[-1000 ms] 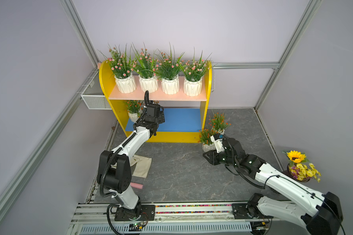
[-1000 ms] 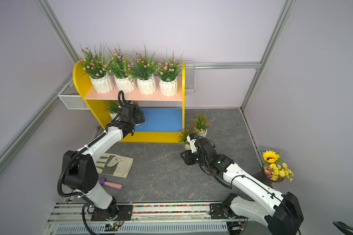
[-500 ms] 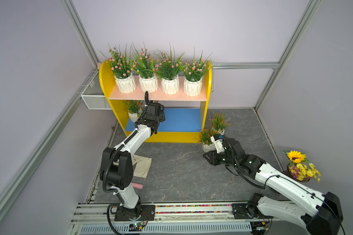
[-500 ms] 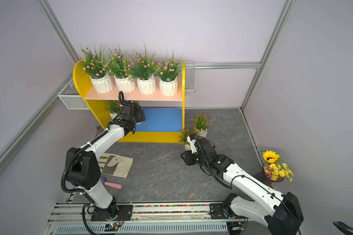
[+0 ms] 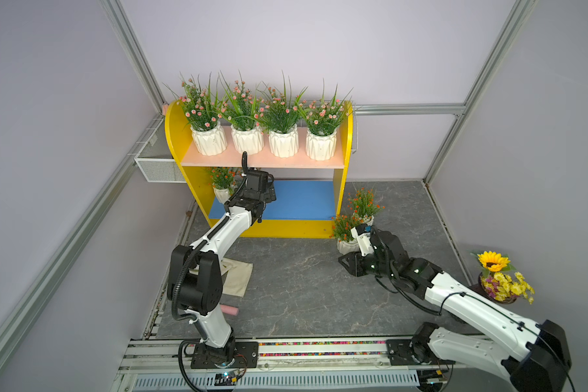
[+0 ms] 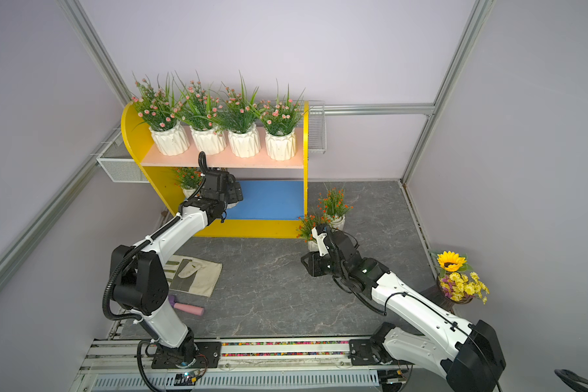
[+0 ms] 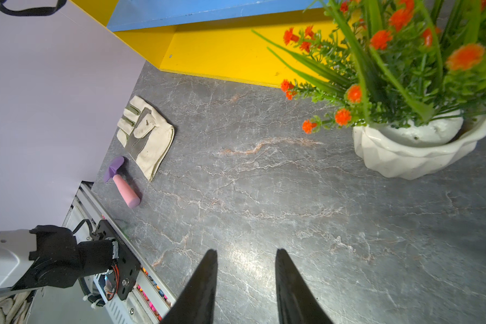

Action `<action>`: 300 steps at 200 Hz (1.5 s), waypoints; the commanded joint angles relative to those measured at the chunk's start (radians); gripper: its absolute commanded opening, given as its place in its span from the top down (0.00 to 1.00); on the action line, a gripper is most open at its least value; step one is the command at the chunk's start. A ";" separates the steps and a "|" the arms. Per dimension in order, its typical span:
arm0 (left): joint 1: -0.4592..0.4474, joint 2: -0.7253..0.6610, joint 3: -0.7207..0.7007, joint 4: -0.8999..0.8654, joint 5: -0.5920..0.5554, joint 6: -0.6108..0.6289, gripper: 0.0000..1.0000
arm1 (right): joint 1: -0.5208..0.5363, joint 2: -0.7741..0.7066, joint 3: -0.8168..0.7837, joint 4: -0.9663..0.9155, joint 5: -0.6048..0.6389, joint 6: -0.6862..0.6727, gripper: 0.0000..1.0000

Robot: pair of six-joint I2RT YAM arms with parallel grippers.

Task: Place the baby's breath potted plants on the rack by color
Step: Place the baby's breath potted plant on the rack.

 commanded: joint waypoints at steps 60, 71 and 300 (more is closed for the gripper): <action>0.013 -0.064 0.011 -0.059 0.023 -0.006 0.01 | 0.000 -0.015 -0.023 0.022 0.018 0.012 0.60; 0.012 -0.087 0.001 -0.072 0.042 -0.004 0.01 | -0.004 -0.008 -0.019 0.020 0.016 0.008 0.59; -0.380 -0.657 -0.939 0.535 0.250 -0.082 0.02 | -0.341 0.034 -0.084 0.005 0.073 -0.072 0.62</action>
